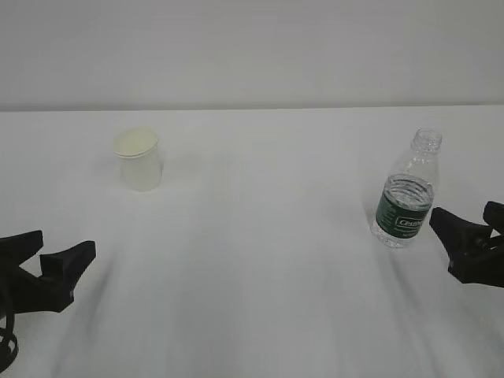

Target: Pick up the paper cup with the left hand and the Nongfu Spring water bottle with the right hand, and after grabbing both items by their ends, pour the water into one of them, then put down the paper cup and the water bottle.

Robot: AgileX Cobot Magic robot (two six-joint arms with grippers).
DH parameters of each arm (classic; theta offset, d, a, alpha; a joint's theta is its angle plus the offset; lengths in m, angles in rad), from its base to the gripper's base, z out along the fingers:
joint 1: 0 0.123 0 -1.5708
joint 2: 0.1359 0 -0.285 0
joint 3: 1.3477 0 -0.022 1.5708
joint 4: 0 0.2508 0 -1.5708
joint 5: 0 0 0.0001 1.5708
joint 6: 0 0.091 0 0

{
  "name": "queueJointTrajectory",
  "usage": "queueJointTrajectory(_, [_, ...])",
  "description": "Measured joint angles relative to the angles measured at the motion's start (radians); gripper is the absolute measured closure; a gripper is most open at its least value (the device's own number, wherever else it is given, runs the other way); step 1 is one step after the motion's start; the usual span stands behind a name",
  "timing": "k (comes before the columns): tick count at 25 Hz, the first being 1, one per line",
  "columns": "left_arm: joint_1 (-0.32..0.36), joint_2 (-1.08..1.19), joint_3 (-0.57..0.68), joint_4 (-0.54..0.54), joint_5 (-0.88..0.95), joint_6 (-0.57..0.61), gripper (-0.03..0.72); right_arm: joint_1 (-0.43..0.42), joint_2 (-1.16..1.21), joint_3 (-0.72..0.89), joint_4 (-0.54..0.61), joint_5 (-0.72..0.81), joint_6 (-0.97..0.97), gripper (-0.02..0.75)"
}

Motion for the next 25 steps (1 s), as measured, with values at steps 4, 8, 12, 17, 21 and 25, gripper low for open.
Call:
queueJointTrajectory(4, [0.000,0.000,-0.037,-0.004,0.000,0.017,0.095,0.000,0.015,0.000,0.009,-0.004,-0.027,0.164])
queueJointTrajectory(8, [0.000,0.002,-0.078,-0.004,0.000,0.030,0.095,0.000,0.085,0.000,0.012,-0.054,-0.033,0.164])
queueJointTrajectory(12, [0.000,0.012,-0.124,-0.011,0.000,0.053,0.096,0.000,0.166,-0.002,0.014,-0.108,-0.035,0.164])
queueJointTrajectory(17, [0.000,0.115,-0.199,-0.023,-0.001,0.069,0.097,0.000,0.214,-0.002,0.014,-0.116,-0.035,0.164])
queueJointTrajectory(21, [0.000,0.221,-0.262,-0.028,-0.001,0.071,0.097,0.000,0.216,-0.002,0.016,-0.118,-0.035,0.164])
queueJointTrajectory(25, [0.000,0.299,-0.323,-0.031,-0.001,0.071,0.097,0.000,0.216,-0.002,0.016,-0.120,-0.035,0.164])
